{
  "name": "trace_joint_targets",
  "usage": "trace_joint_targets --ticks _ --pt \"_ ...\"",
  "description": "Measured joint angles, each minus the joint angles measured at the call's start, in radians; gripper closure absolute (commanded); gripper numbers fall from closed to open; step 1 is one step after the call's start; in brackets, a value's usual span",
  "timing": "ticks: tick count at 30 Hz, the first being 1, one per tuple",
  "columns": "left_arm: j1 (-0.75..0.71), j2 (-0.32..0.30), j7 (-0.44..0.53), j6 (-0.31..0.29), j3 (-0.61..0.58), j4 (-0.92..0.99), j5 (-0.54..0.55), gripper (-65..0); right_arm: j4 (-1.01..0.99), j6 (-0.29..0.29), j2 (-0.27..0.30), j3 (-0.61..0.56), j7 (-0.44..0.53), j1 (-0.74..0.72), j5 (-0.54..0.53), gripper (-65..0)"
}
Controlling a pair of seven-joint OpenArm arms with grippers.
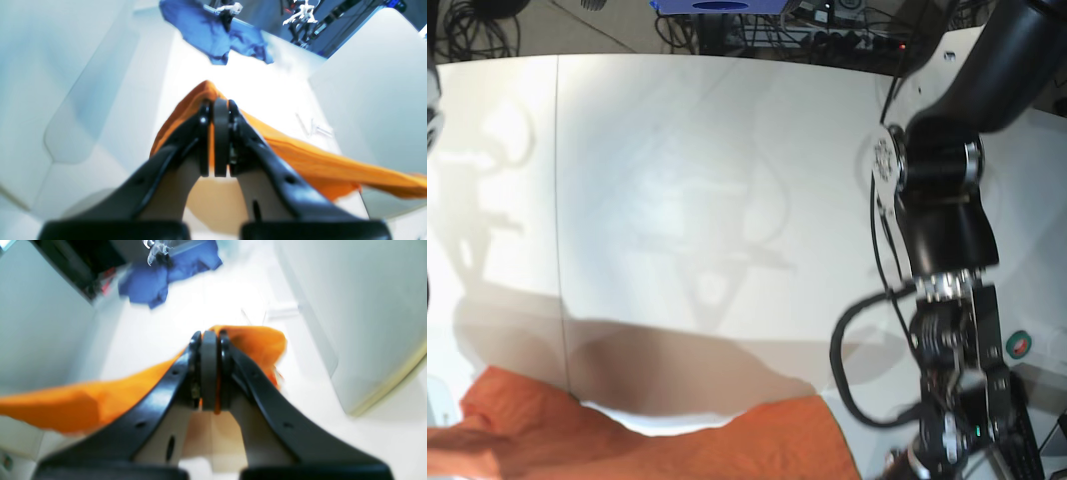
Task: Layout the t-shirt on the table in an organized manner, then fold the t-shirt properly
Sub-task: 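Lift the shirt edge with both grippers and pull it taut, then lower the stretched shirt edge onto the table with both grippers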
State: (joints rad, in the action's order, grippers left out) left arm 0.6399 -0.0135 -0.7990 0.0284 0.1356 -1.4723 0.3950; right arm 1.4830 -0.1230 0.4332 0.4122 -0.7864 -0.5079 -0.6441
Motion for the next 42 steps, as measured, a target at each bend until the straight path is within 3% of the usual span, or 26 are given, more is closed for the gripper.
trace_joint_targets --ticks 8,13,21,25,31,42 --pt "-0.409 0.007 -0.007 0.005 0.005 -0.128 -0.009 0.0 0.085 0.003 -0.142 0.095 0.005 0.363 0.012 0.0" --pt "-0.584 -0.029 0.002 -0.003 -0.008 -0.130 0.002 0.0 0.026 -0.006 -0.204 0.090 0.138 0.549 -0.005 0.0" --pt "-0.750 -0.092 0.010 -0.003 0.004 -0.139 0.002 0.0 -0.046 -0.008 -0.202 0.096 0.248 0.764 -0.007 0.0" --pt "-0.842 -0.108 0.010 0.000 0.009 -0.141 -0.002 0.0 -0.003 -0.009 -0.202 0.090 0.241 0.843 -0.006 0.0" --pt "-0.936 -0.129 0.139 -0.003 0.001 -0.143 0.003 0.0 0.060 -0.009 -0.234 0.093 0.248 0.931 -0.008 0.0" --pt "-1.037 -0.150 0.175 -0.006 0.094 -0.169 0.008 0.0 0.137 -0.011 -0.257 0.087 0.240 1.048 -0.006 0.0"
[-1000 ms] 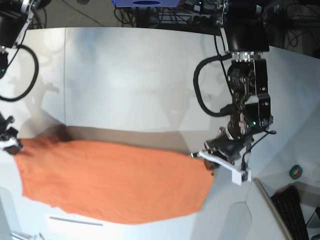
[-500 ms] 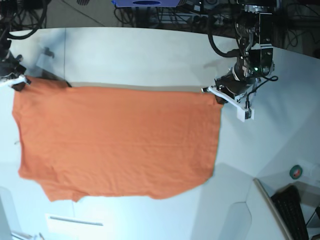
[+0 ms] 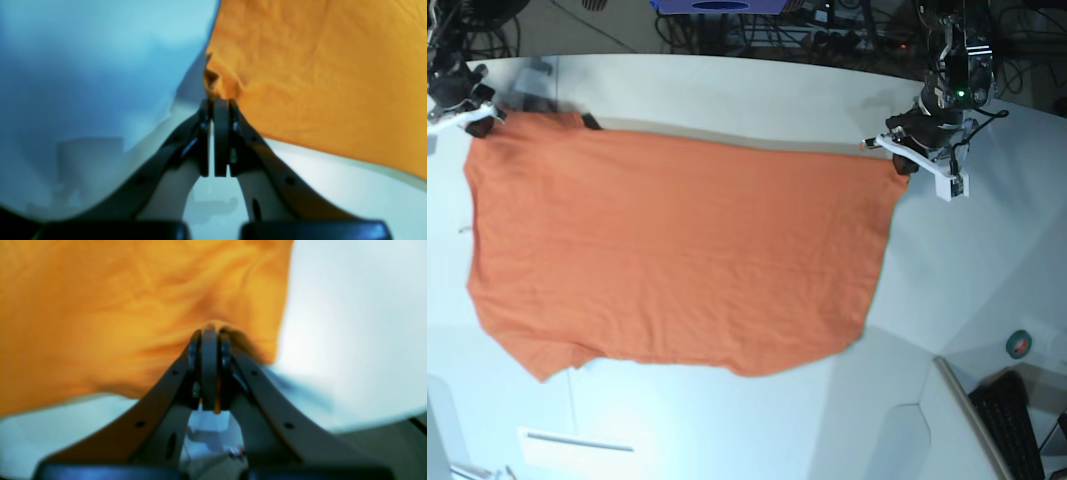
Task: Layout the t-shirt on the table in an organized manner, then fold the t-shirt properly
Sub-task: 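Lower the stretched shirt edge onto the table with both grippers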
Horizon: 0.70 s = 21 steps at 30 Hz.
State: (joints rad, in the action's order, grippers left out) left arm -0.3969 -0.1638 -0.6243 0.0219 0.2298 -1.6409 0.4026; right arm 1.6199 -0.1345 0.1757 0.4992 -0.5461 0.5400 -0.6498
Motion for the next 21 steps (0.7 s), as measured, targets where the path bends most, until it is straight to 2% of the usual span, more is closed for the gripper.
trace_joint_targets --ticks 4,9,13,15,21 --pt "-0.039 0.006 -0.015 0.000 0.014 -0.027 -0.001 0.0 0.063 0.003 -0.029 0.001 0.002 0.023 -0.002 0.0" --pt "-0.028 0.008 -0.014 0.003 0.013 -0.050 -0.001 0.0 0.067 0.003 -0.027 -0.003 -0.003 -0.013 -0.001 0.0" --pt "0.035 0.007 -0.038 0.003 0.014 -0.050 -0.001 0.0 0.061 0.003 -0.026 -0.002 -0.087 -0.097 0.002 0.0" --pt "0.080 0.008 -0.078 0.003 0.014 -0.050 -0.003 0.0 0.061 0.003 -0.026 -0.002 -0.103 -0.136 -0.001 0.0" --pt "0.165 0.008 -0.084 0.004 0.013 -0.037 -0.003 0.0 -0.037 0.003 -0.025 -0.002 -0.138 -0.262 0.003 0.0"
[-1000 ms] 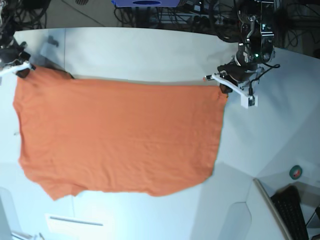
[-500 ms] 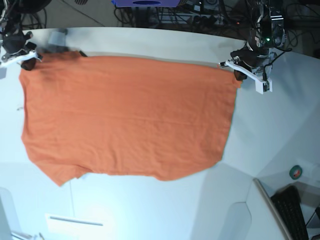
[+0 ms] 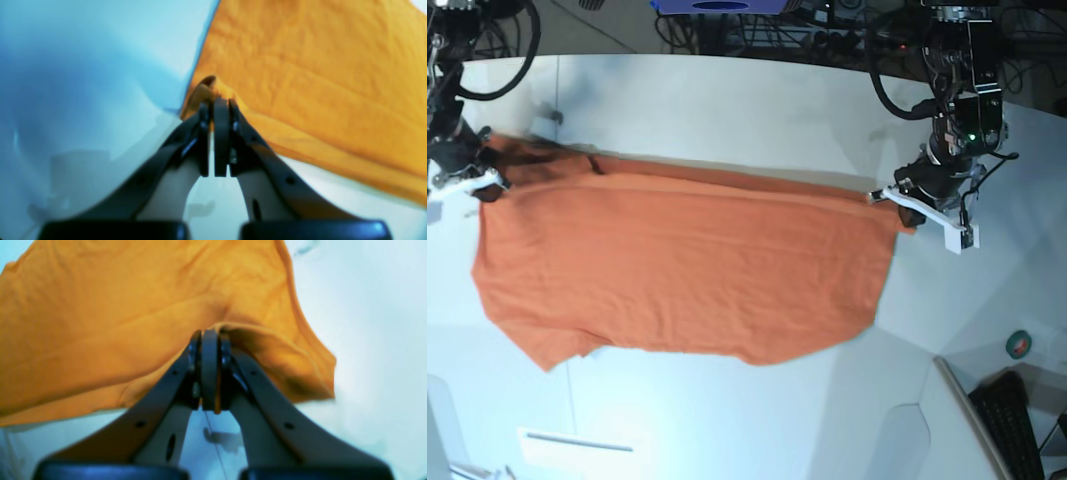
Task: Layout the t-shirt on the table in an organized manner, then fold the t-shirt properly
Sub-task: 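Lower the stretched shirt edge onto the table with both grippers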
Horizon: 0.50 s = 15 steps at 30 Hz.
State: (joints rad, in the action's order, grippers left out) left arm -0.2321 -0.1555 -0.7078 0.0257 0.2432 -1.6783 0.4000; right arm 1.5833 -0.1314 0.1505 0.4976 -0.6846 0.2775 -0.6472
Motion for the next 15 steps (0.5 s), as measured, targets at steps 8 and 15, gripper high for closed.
trace_joint_targets --ticks 8,15 --pt "0.081 0.000 0.000 0.000 -0.002 0.143 -0.003 0.0 -0.107 0.001 0.053 -0.084 0.001 -0.094 0.004 0.0" --pt "0.140 0.001 -0.006 0.000 -0.002 0.230 -0.002 0.0 -0.195 0.001 0.060 -0.126 0.003 -0.168 0.005 0.0"
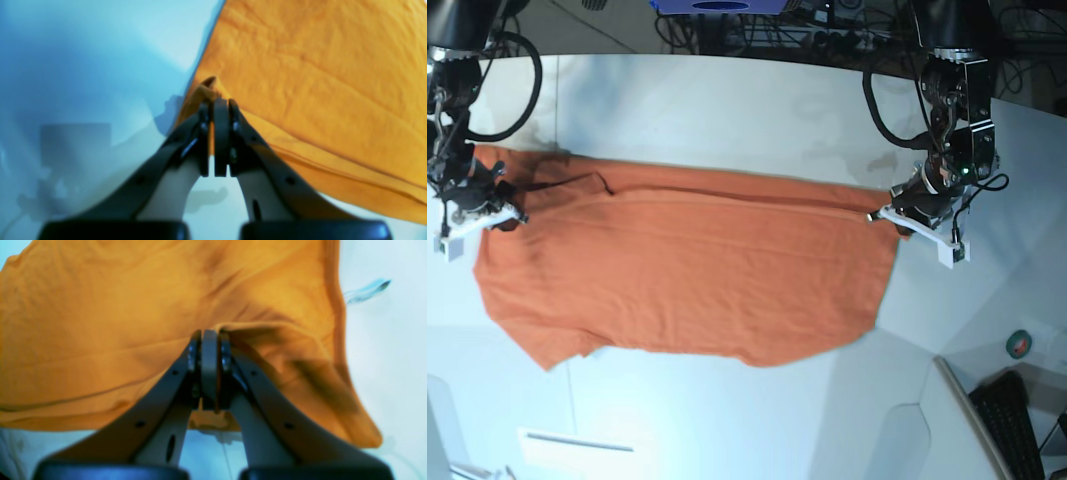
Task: Layout the t-shirt on the table in an organized manner, then fold the t-shirt properly
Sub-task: 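Lower the stretched shirt edge onto the table with both grippers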
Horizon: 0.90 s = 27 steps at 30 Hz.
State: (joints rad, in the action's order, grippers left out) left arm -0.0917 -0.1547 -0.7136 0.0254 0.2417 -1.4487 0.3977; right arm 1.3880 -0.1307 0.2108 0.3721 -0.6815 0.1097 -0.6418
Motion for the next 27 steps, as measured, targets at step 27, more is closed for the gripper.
trace_joint_targets --ticks 27 --pt "0.151 0.018 0.010 0.001 0.004 0.175 -0.004 0.0 -0.059 -0.001 -0.038 0.001 0.000 -0.111 0.190 0.0"
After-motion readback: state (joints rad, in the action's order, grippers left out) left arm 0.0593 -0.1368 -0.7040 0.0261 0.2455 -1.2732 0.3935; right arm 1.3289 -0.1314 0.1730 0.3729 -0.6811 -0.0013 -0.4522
